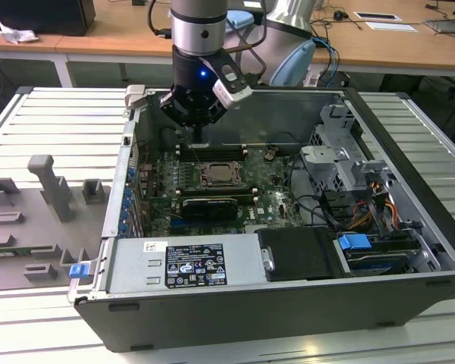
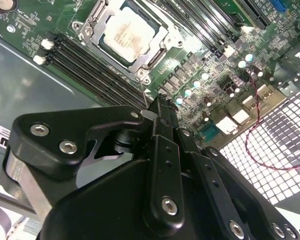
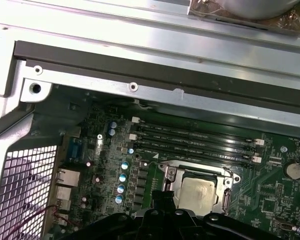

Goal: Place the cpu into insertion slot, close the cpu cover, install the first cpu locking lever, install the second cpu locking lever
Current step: 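Install the first cpu locking lever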

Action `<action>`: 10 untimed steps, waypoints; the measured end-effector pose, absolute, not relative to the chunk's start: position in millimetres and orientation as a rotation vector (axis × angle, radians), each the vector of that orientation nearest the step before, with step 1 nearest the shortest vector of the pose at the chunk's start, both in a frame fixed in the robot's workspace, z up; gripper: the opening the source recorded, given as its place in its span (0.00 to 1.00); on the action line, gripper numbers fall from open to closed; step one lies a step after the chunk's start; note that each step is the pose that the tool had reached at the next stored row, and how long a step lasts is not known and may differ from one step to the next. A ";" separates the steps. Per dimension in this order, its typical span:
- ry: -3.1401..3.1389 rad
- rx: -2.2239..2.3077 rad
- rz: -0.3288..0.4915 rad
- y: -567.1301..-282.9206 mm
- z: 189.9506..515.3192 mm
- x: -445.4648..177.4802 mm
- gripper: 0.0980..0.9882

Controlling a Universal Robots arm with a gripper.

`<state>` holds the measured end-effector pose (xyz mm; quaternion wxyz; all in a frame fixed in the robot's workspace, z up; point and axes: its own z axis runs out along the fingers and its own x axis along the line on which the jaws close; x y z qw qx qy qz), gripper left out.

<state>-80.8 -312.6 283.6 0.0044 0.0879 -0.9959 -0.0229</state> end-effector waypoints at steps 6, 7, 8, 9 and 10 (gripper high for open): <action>-3.120 0.275 -0.072 -312.6 283.5 -83.5 0.01; -3.120 0.275 -0.072 -312.6 283.5 -83.7 0.01; -3.120 0.275 -0.072 -312.6 283.5 -83.9 0.01; -3.120 0.275 -0.072 -312.6 283.6 -84.1 0.01; -3.120 0.275 -0.072 -312.6 283.5 -84.3 0.01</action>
